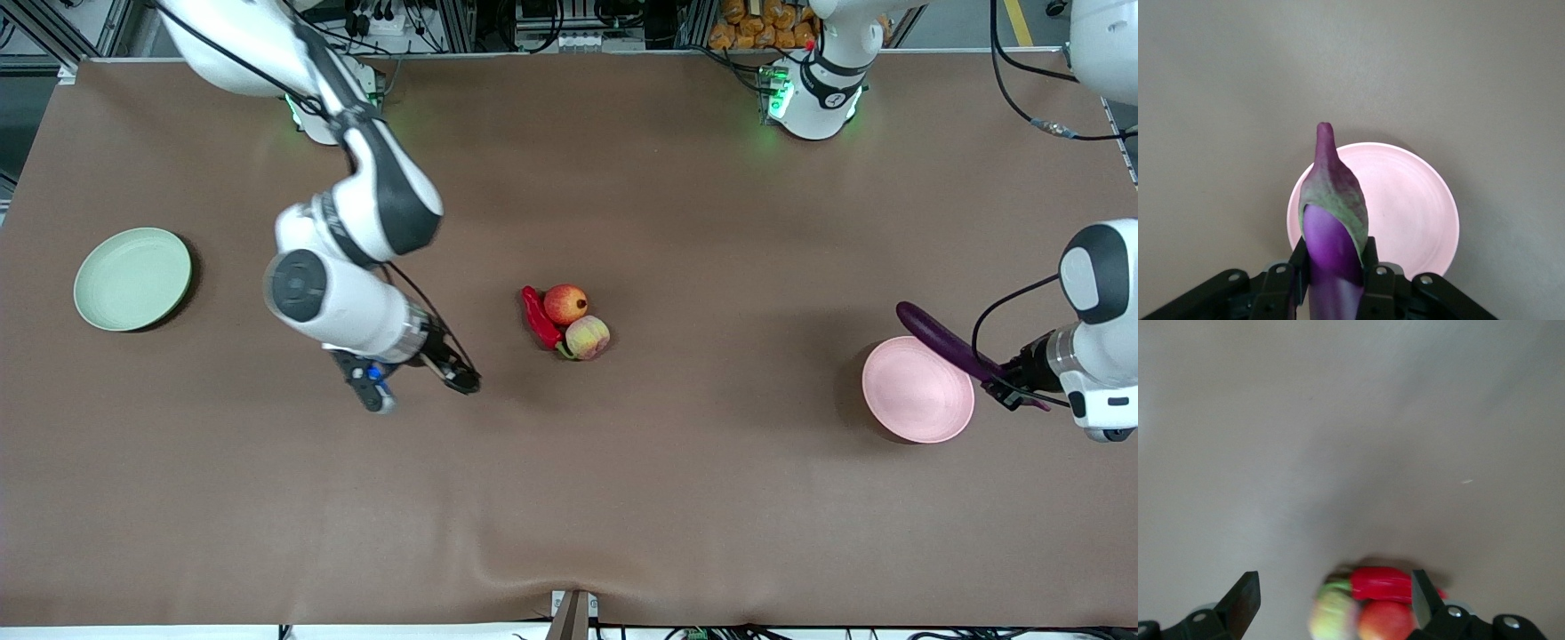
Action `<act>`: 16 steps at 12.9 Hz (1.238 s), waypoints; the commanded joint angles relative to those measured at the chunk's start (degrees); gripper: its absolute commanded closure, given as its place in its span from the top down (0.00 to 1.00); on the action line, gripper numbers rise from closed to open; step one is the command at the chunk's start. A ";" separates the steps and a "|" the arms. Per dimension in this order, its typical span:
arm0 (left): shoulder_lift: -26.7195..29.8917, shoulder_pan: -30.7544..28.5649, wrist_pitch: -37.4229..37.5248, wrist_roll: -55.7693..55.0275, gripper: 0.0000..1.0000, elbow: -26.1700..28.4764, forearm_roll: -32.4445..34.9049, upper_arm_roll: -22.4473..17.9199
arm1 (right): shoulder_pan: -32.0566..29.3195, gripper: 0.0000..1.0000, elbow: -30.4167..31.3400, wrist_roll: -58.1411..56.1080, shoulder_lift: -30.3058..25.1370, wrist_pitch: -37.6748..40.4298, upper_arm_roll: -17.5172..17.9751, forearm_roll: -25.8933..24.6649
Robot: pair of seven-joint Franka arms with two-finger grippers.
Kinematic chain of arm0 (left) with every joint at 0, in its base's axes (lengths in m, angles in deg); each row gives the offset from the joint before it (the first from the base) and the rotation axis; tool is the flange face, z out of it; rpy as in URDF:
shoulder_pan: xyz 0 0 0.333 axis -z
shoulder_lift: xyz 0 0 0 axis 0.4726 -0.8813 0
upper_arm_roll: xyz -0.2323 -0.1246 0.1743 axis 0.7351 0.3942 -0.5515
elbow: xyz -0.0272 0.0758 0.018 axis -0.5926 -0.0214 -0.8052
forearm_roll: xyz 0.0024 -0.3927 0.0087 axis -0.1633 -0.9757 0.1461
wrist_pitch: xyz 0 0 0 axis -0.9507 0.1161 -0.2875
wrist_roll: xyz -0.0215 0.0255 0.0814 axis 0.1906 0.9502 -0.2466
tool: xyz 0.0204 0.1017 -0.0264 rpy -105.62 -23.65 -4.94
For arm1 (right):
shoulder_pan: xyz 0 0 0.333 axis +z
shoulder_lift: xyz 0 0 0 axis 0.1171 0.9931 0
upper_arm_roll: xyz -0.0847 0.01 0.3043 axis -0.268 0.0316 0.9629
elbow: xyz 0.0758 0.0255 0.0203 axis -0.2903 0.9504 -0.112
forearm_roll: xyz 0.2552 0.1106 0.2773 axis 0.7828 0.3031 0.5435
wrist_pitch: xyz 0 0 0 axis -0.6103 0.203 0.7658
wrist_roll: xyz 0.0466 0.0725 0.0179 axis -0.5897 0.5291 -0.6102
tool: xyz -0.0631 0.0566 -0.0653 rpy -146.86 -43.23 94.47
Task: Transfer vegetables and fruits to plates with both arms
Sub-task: 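Lower the eggplant onto the pink plate while the right gripper grasps the peach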
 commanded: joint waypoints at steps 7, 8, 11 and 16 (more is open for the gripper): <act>-10.69 -2.11 -3.83 -3.13 0.07 -5.33 -0.90 0.49 | 8.20 1.00 -12.86 17.40 15.38 -11.90 1.61 0.46; -11.13 -2.38 -4.09 -3.04 0.07 -5.33 -0.81 0.49 | 8.64 1.00 -12.77 17.92 15.38 -11.63 1.61 0.64; -12.09 -2.64 -5.05 -2.95 0.15 -5.15 -0.81 0.49 | 10.49 1.00 -12.07 20.91 15.56 -9.19 1.61 0.20; -13.33 -2.03 -6.55 -2.95 1.00 -4.98 -0.72 0.49 | 11.46 1.00 -11.98 22.76 17.05 -8.56 1.61 0.20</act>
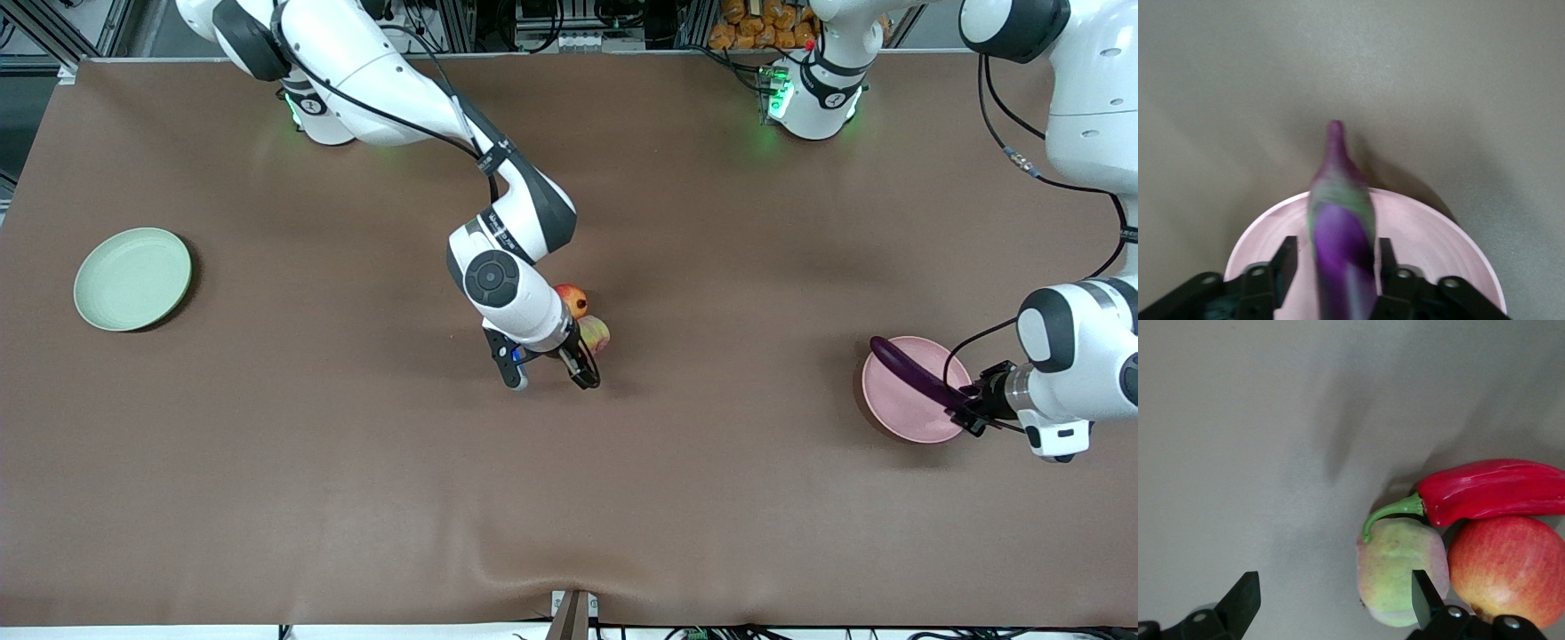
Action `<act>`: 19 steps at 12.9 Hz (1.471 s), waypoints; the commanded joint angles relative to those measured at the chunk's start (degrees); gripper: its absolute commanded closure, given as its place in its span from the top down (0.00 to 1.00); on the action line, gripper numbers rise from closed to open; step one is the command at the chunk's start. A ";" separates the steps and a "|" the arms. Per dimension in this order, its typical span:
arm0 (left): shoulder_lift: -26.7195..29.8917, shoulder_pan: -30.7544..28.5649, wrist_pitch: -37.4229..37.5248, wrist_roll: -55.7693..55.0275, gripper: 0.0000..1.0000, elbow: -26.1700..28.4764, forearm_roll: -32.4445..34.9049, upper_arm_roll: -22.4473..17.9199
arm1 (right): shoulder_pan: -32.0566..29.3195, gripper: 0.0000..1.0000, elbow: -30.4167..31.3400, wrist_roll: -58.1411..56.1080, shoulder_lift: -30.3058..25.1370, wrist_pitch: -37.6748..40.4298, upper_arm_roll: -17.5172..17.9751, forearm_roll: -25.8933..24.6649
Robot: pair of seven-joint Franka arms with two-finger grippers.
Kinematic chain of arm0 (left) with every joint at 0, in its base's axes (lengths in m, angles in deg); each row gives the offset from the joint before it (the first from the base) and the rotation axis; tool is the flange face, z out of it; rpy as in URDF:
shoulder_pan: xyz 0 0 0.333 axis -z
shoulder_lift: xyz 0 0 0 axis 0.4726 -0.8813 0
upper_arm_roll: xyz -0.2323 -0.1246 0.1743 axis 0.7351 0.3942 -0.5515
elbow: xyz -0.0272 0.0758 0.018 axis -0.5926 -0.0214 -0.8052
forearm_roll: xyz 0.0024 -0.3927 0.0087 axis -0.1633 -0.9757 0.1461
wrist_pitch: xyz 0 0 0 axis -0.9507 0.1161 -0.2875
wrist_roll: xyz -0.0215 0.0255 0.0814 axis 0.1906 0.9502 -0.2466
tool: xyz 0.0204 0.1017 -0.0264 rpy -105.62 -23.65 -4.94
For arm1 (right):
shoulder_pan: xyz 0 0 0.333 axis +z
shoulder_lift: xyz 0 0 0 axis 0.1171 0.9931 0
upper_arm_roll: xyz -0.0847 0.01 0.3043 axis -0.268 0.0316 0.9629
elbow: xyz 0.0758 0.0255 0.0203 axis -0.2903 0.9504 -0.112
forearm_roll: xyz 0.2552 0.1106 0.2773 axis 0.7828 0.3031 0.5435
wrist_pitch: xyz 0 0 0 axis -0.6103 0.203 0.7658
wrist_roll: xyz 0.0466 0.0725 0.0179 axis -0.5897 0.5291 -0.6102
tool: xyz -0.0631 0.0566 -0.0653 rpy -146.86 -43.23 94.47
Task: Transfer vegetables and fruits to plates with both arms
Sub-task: 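Lower the eggplant onto the pink plate while the right gripper grasps the peach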
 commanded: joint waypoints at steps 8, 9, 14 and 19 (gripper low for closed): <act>1.06 0.77 0.36 0.13 1.00 -1.01 0.34 0.27 | 1.87 1.00 -1.33 3.01 2.12 4.89 -0.16 0.10; 1.41 0.77 0.45 0.65 1.00 -1.01 0.34 0.27 | 1.96 1.00 -1.42 3.11 2.30 4.71 -0.07 0.10; 4.66 0.77 1.68 9.51 1.00 -0.57 2.53 0.36 | 2.40 0.73 -1.86 3.20 3.44 3.04 0.02 0.01; 6.42 1.47 1.68 15.93 1.00 0.75 7.37 1.15 | 3.80 0.32 -1.95 3.20 3.88 2.34 -0.07 -0.43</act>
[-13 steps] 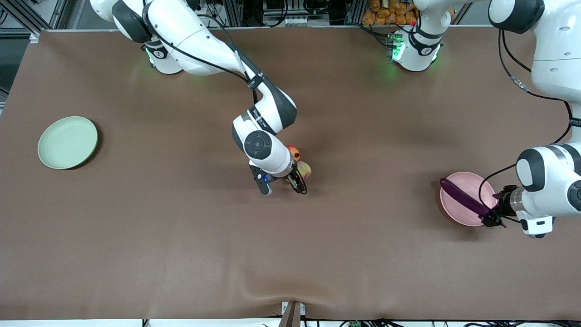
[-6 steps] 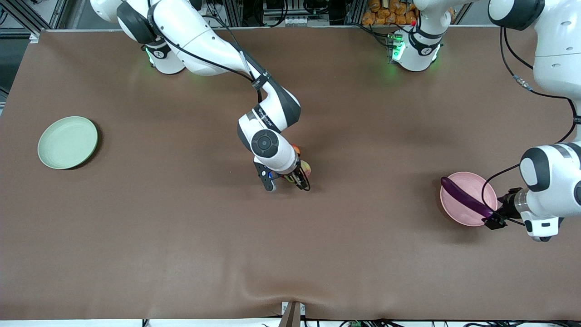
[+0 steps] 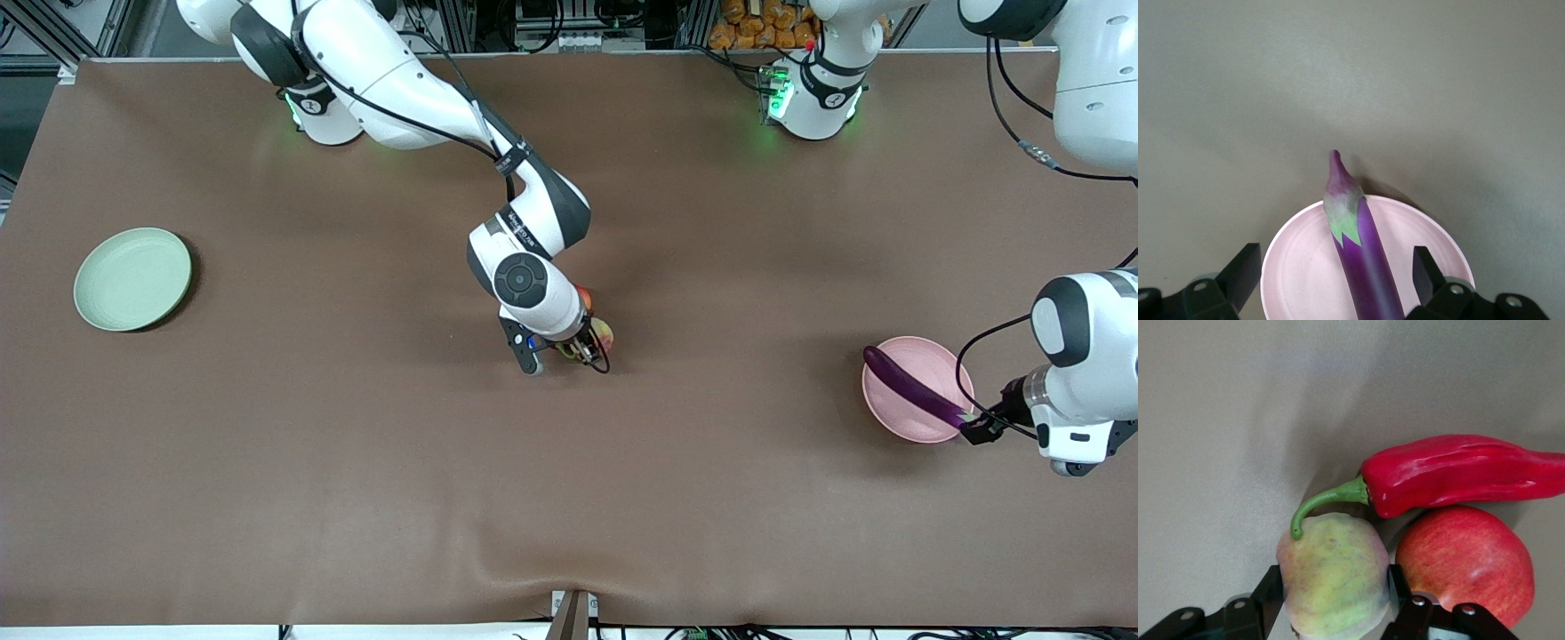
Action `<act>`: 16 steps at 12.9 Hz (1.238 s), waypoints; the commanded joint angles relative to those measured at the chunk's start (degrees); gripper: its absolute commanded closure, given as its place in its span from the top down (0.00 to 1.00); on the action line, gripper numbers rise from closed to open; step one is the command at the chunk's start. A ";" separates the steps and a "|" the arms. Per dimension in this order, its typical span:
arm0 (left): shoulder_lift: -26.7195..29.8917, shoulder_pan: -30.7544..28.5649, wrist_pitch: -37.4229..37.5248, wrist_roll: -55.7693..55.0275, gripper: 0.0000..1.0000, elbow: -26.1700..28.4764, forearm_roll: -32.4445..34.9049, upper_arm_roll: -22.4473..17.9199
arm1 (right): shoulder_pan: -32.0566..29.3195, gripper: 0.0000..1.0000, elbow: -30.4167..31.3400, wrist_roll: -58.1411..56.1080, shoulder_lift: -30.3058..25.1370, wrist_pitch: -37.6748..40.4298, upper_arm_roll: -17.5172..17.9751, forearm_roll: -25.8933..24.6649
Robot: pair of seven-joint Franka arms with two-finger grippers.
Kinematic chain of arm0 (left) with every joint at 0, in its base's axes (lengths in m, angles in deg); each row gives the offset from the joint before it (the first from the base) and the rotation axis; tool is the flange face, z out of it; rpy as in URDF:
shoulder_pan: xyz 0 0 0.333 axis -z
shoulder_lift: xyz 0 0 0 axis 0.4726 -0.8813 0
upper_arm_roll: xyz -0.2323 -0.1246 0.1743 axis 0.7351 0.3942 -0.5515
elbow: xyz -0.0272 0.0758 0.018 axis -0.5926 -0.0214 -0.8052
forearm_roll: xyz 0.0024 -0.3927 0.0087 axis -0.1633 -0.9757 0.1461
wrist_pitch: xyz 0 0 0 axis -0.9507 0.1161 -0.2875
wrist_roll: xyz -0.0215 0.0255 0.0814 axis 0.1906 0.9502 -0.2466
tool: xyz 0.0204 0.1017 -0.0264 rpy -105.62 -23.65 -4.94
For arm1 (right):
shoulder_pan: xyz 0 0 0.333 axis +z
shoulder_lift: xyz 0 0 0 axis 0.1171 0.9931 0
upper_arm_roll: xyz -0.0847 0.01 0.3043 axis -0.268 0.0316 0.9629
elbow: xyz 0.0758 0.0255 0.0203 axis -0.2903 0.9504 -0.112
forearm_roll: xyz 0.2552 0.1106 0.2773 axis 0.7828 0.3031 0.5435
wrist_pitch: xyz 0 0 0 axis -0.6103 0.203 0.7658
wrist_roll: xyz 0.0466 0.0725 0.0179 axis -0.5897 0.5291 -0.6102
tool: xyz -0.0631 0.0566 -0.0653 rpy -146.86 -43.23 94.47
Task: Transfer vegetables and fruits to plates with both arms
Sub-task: 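Open the left gripper while the right gripper carries the peach to the green plate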
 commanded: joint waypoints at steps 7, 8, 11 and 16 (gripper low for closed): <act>3.13 0.46 0.56 6.62 1.00 3.15 1.58 0.77 | -2.37 0.00 -7.59 2.77 -0.12 7.77 0.86 -1.84; 3.65 0.54 0.56 6.53 1.00 3.41 1.58 0.86 | -4.30 0.00 -10.76 2.59 -0.64 13.21 1.91 -1.84; 5.94 0.46 0.91 6.53 1.00 4.47 1.58 2.00 | -11.94 0.00 -13.16 -2.30 -4.50 23.16 4.46 -1.84; 7.69 0.37 1.26 5.48 1.00 4.29 1.49 5.69 | -24.95 0.00 -11.68 -31.79 -13.55 43.54 3.77 -2.19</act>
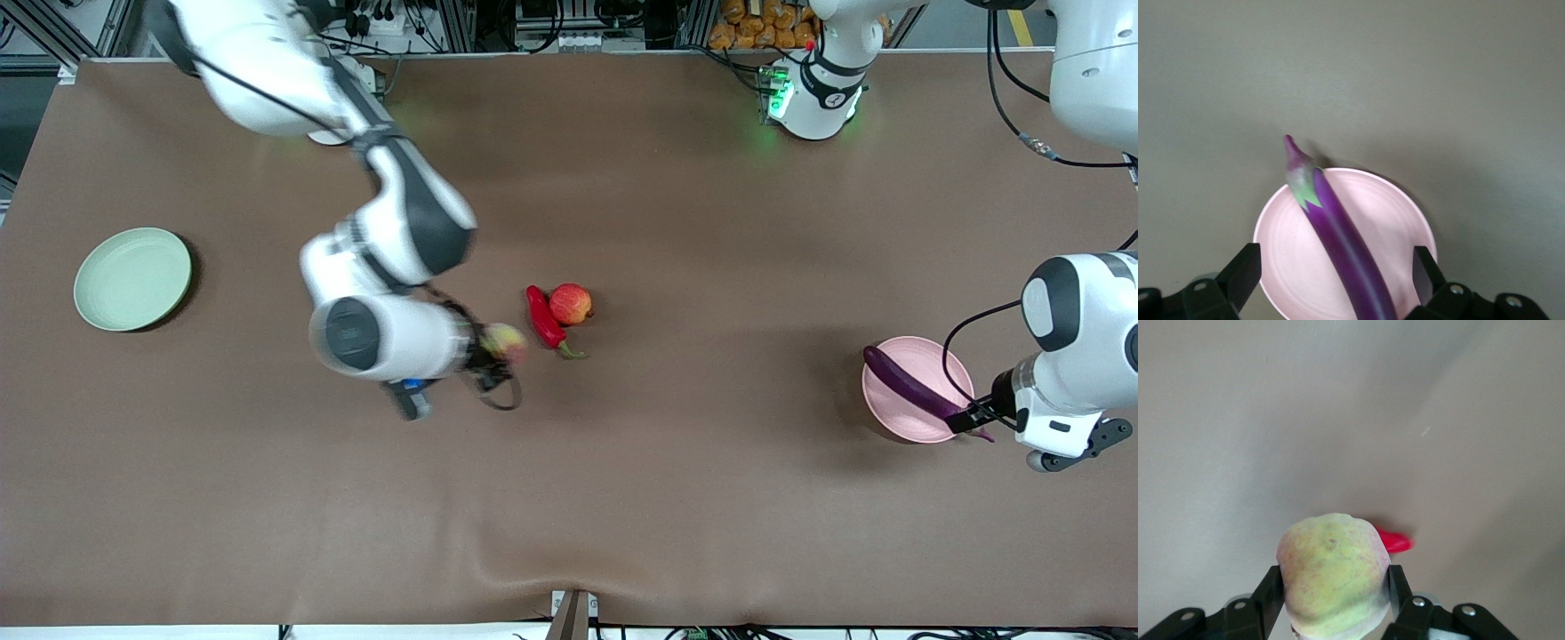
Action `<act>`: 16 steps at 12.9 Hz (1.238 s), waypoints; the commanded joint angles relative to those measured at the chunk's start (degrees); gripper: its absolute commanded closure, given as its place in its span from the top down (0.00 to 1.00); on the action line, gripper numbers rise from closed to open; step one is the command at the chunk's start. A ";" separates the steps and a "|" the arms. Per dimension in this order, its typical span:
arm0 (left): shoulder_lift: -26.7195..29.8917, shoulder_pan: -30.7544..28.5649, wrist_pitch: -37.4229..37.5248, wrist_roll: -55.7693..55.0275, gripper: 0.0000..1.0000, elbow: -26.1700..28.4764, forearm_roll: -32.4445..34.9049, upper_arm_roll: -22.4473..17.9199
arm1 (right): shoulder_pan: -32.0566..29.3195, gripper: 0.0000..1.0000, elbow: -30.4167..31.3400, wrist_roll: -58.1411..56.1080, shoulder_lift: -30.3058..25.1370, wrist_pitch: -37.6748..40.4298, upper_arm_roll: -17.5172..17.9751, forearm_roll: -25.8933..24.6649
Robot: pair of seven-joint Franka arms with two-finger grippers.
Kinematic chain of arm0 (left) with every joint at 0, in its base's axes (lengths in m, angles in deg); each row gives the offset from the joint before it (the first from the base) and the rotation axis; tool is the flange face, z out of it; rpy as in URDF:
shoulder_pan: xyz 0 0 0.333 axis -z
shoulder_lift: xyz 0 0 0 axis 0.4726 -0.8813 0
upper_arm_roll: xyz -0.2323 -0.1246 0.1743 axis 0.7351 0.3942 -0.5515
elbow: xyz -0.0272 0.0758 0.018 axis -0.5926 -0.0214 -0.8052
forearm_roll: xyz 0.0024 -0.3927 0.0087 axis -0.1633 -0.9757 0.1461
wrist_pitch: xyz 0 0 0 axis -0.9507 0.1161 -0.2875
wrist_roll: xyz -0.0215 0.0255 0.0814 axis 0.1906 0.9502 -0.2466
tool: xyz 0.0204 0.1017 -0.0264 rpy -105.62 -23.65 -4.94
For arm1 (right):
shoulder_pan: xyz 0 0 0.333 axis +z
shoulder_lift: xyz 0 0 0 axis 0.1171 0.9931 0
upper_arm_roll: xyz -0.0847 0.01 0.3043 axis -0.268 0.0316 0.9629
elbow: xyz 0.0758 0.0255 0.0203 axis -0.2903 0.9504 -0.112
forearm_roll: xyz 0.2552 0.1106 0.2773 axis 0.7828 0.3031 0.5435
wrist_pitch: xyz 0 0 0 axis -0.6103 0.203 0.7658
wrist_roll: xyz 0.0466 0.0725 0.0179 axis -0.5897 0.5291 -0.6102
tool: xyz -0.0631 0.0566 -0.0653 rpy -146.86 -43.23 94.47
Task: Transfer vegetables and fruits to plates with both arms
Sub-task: 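Open the left gripper while the right gripper carries the peach to the green plate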
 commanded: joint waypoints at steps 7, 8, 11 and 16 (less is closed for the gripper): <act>4.12 0.08 4.14 -7.66 1.00 1.16 1.10 12.82 | -19.16 0.00 30.19 -66.03 -21.48 7.51 -8.54 -15.74; 4.12 0.69 4.32 -12.12 1.00 1.15 1.10 15.80 | -19.26 0.00 34.94 -74.65 -23.51 3.57 -12.76 -15.91; 2.98 11.20 4.32 -25.13 1.00 0.11 1.19 16.80 | -19.17 0.00 45.59 -93.83 -24.85 -9.26 -24.80 -16.35; -0.61 25.01 4.23 -38.85 1.00 -2.43 1.10 16.71 | -20.31 0.00 58.78 -116.89 -23.44 -32.82 -37.13 -16.26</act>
